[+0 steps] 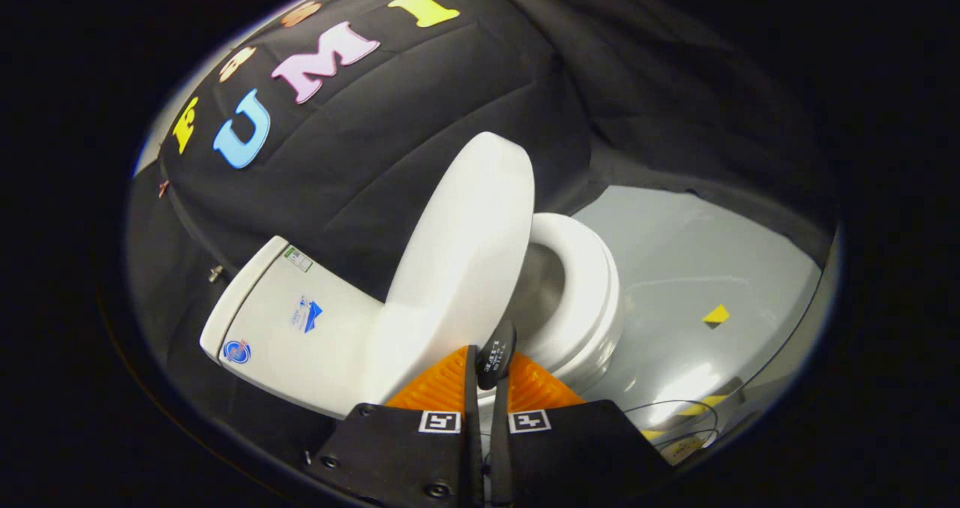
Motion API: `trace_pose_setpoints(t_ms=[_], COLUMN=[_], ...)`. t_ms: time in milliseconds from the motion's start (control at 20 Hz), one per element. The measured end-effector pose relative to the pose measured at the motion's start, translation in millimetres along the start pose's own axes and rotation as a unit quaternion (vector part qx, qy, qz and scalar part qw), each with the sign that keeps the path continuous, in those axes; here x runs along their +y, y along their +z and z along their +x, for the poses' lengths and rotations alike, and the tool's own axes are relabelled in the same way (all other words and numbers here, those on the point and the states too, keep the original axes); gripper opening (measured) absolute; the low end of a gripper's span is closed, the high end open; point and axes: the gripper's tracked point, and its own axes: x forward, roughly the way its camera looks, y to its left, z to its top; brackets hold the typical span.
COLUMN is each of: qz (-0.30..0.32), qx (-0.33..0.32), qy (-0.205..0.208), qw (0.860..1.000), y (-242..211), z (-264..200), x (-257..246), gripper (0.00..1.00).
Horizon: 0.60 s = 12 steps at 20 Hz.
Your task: Open the toilet lid.
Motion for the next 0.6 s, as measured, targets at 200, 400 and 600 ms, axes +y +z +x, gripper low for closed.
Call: trace_pose_setpoints(t_ms=[200,400,600], qz=[-0.077,-0.122,-0.178], qx=[-0.028,-0.046,-0.067], qy=[-0.025,-0.044,-0.05], qw=[0.996,0.991,0.98], y=[18,21,23], z=[-20,-33,-43], x=[48,81,124], gripper=[0.09,0.05,0.05])
